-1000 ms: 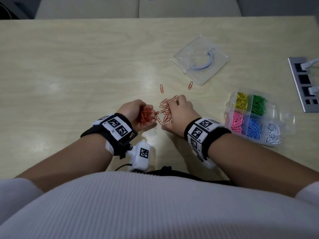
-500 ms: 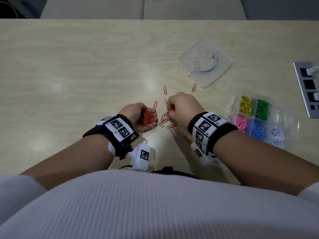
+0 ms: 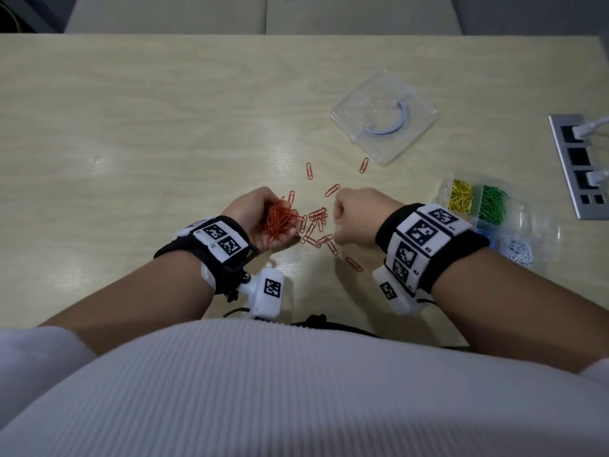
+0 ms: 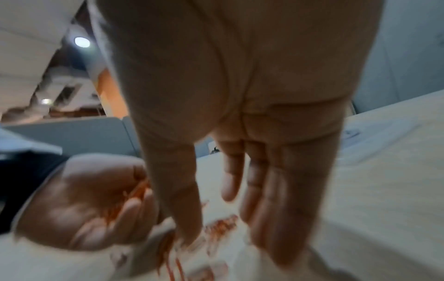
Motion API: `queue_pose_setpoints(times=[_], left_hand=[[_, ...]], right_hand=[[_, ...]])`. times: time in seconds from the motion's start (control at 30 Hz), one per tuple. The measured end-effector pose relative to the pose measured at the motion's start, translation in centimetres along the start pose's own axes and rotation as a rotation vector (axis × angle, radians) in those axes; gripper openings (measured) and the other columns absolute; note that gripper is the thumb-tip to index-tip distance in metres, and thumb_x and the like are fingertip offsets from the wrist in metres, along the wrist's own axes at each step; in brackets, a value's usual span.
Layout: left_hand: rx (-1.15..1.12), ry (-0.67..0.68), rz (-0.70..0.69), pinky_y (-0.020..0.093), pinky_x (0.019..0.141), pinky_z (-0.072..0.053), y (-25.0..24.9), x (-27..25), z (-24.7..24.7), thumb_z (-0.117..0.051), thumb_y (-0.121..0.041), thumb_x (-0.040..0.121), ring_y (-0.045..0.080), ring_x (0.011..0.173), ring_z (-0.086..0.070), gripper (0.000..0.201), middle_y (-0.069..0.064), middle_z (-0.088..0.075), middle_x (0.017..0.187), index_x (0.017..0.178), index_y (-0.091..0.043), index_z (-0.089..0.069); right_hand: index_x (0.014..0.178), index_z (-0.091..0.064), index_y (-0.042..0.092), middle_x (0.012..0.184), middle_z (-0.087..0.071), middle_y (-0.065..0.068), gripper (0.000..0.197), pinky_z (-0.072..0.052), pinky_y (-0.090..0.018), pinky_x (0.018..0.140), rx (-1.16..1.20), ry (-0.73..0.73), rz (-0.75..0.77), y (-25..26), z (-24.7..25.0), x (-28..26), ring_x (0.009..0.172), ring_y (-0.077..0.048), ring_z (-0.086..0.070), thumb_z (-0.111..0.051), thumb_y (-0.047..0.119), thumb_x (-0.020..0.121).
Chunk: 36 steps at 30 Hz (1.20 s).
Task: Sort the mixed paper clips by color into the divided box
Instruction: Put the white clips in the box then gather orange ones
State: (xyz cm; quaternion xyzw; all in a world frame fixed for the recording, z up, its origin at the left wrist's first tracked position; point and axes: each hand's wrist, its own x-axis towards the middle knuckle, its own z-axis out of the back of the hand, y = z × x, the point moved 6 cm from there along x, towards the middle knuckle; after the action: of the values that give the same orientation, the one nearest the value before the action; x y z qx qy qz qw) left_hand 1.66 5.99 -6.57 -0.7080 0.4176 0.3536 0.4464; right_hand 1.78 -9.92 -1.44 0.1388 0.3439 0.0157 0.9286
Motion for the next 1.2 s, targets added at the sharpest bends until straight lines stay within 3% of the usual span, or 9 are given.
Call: queue_pose_setpoints(times=[0.1,0.2,0.33,0.5,0.57,0.67,0.77,1.07,1.2], left_hand=[[-0.014,0.010,-0.020,0.025,0.049,-0.052,-0.2,-0.4,0.3,-0.041,-0.015,0.083,0.020,0.063,-0.057,0.017,0.006,-0.056,0.069,0.070,-0.011,-0.051],[0.001,-0.012,-0.060,0.022,0.048,-0.049,-0.6,-0.6,0.7,-0.039,-0.016,0.086,0.017,0.056,-0.055,0.019,0.004,-0.056,0.068,0.070,-0.014,-0.050],[0.006,-0.051,-0.087,0.022,0.049,-0.051,-0.9,-1.0,1.4,-0.037,-0.016,0.087,0.017,0.051,-0.056,0.019,0.003,-0.058,0.066,0.072,-0.015,-0.050],[0.001,-0.101,-0.089,0.027,0.048,-0.054,-1.1,-1.7,2.2,-0.034,-0.014,0.087,0.019,0.054,-0.054,0.022,0.005,-0.057,0.066,0.070,-0.015,-0.047],[0.002,-0.096,-0.088,0.029,0.046,-0.053,-1.0,-1.8,2.3,-0.033,-0.015,0.088,0.020,0.055,-0.052,0.024,0.005,-0.055,0.066,0.067,-0.015,-0.045],[-0.016,-0.087,-0.089,0.031,0.048,-0.054,-0.9,-1.8,2.5,-0.034,-0.020,0.091,0.022,0.054,-0.051,0.028,0.005,-0.053,0.065,0.064,-0.016,-0.042],[-0.026,-0.109,-0.083,0.033,0.049,-0.056,-0.9,-1.4,2.7,-0.038,-0.032,0.098,0.024,0.061,-0.053,0.041,0.005,-0.053,0.063,0.060,-0.017,-0.042],[0.031,-0.140,-0.019,0.032,0.044,-0.056,-0.5,-0.7,2.0,-0.043,-0.026,0.100,0.021,0.064,-0.059,0.030,0.008,-0.059,0.072,0.075,-0.012,-0.052],[0.110,-0.096,-0.014,0.034,0.048,-0.058,-0.2,-0.7,0.7,-0.042,-0.020,0.098,0.027,0.068,-0.066,0.024,0.016,-0.064,0.073,0.099,0.000,-0.056]], right_hand=[[0.108,-0.047,0.008,0.080,-0.051,-0.004,0.037,-0.046,-0.030,0.057,-0.253,0.123,-0.114,-1.3,-3.0,-0.8,0.074,-0.020,-0.055,-0.068,0.012,0.078],[0.110,-0.043,0.006,0.076,-0.043,-0.005,0.026,-0.038,-0.030,0.057,-0.140,-0.017,-0.102,-0.9,-4.0,-0.4,0.069,-0.020,-0.046,-0.054,0.003,0.086],[0.112,-0.049,0.009,0.104,-0.056,-0.012,0.027,-0.045,-0.033,0.072,-0.008,-0.205,0.027,1.1,-3.3,1.0,0.086,-0.026,-0.055,-0.055,0.006,0.086],[0.129,-0.037,0.015,0.121,-0.034,-0.007,0.061,-0.045,-0.032,0.076,0.152,-0.238,0.079,2.4,-2.7,1.9,0.092,-0.023,-0.050,-0.070,0.032,0.080],[0.125,-0.042,0.016,0.118,-0.034,-0.007,0.052,-0.049,-0.038,0.082,-0.008,-0.233,0.175,3.3,-3.4,2.2,0.098,-0.027,-0.050,-0.068,0.034,0.083],[0.115,-0.048,0.012,0.111,-0.039,-0.010,0.024,-0.049,-0.040,0.078,-0.150,-0.260,0.226,3.8,-3.8,2.4,0.095,-0.031,-0.049,-0.052,0.013,0.092],[0.109,-0.051,0.009,0.105,-0.042,-0.010,0.025,-0.048,-0.038,0.075,-0.213,-0.246,0.245,3.7,-3.7,2.6,0.092,-0.031,-0.050,-0.048,-0.001,0.087],[0.093,-0.068,0.016,0.102,-0.059,-0.004,0.013,-0.045,-0.029,0.084,0.051,-0.347,0.223,3.9,0.4,2.4,0.096,-0.021,-0.056,-0.058,0.014,0.087],[0.092,-0.069,0.019,0.100,-0.059,-0.001,0.012,-0.043,-0.027,0.083,0.169,-0.427,0.366,7.2,2.0,0.4,0.092,-0.016,-0.054,-0.059,0.018,0.085]])
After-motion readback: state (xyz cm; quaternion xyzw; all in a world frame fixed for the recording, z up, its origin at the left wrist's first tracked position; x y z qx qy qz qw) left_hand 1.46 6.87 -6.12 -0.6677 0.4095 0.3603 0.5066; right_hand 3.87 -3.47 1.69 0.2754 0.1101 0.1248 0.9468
